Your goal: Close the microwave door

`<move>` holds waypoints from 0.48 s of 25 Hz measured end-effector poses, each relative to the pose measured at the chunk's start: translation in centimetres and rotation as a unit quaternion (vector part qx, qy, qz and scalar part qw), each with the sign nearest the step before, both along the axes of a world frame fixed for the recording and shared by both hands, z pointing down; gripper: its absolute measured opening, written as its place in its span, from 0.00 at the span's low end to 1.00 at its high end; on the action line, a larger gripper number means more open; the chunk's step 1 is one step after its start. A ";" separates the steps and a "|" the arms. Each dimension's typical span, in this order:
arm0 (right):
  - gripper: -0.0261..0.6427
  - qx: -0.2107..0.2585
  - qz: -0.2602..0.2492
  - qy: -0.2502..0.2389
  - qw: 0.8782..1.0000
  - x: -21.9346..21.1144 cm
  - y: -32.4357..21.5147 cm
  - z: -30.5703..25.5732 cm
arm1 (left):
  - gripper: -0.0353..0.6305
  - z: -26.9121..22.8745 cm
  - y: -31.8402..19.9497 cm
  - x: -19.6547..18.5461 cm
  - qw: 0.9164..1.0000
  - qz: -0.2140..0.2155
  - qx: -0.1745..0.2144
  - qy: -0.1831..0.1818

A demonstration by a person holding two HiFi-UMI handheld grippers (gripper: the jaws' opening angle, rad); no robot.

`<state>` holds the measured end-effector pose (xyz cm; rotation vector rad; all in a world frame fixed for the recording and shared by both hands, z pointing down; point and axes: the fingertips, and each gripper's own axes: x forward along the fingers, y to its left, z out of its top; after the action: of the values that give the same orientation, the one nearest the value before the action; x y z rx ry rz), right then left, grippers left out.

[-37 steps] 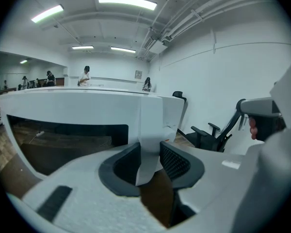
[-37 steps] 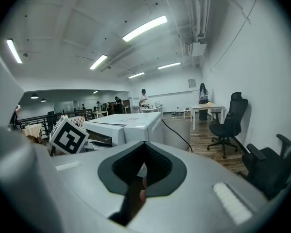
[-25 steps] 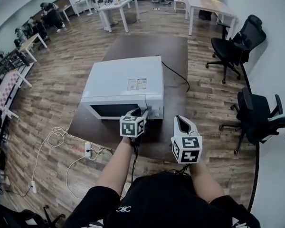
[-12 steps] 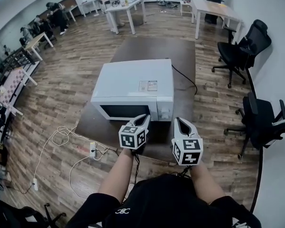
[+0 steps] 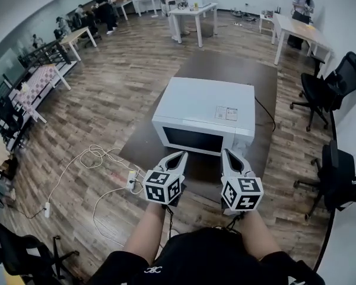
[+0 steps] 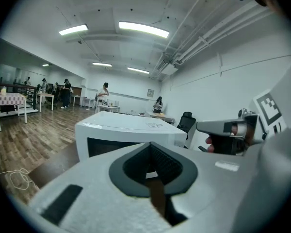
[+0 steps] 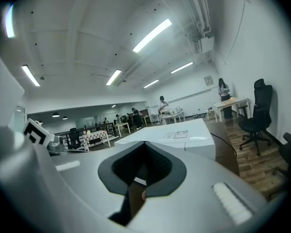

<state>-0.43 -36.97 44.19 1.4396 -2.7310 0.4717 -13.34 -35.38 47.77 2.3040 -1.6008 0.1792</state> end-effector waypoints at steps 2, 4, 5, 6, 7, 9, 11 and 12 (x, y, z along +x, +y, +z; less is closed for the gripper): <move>0.05 0.004 0.001 0.008 1.000 -1.3 -0.2 -0.4 | 0.07 -0.6 1.2 -1.8 1.000 -0.011 0.003 -0.006; 0.05 0.007 -0.006 0.024 1.000 -2.8 -0.2 -0.2 | 0.07 -0.9 2.2 -3.6 1.000 -0.022 0.002 -0.014; 0.05 0.009 -0.010 0.033 0.999 -3.5 -0.2 -0.1 | 0.07 -1.0 2.6 -4.4 0.999 -0.027 0.002 -0.017; 0.05 0.011 -0.012 0.040 0.999 -4.2 -0.1 0.0 | 0.07 -1.1 3.0 -5.2 0.999 -0.032 0.001 -0.019; 0.05 0.012 -0.013 0.045 0.999 -4.8 0.0 0.1 | 0.07 -1.2 3.3 -5.9 0.999 -0.037 0.000 -0.021; 0.05 0.012 -0.013 0.050 0.999 -5.8 0.2 0.2 | 0.07 -1.4 3.9 -7.3 0.999 -0.047 0.001 -0.020; 0.05 0.012 -0.013 0.053 0.998 -6.6 0.2 0.2 | 0.07 -1.4 4.2 -8.5 0.998 -0.056 0.002 -0.018; 0.05 0.013 -0.012 0.054 0.998 -6.9 0.2 0.2 | 0.07 -1.4 4.2 -9.0 0.998 -0.059 0.003 -0.016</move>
<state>-7.31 -36.77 44.35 1.3923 -2.6758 0.3474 -22.37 -31.14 46.33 2.2130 -1.7500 0.1839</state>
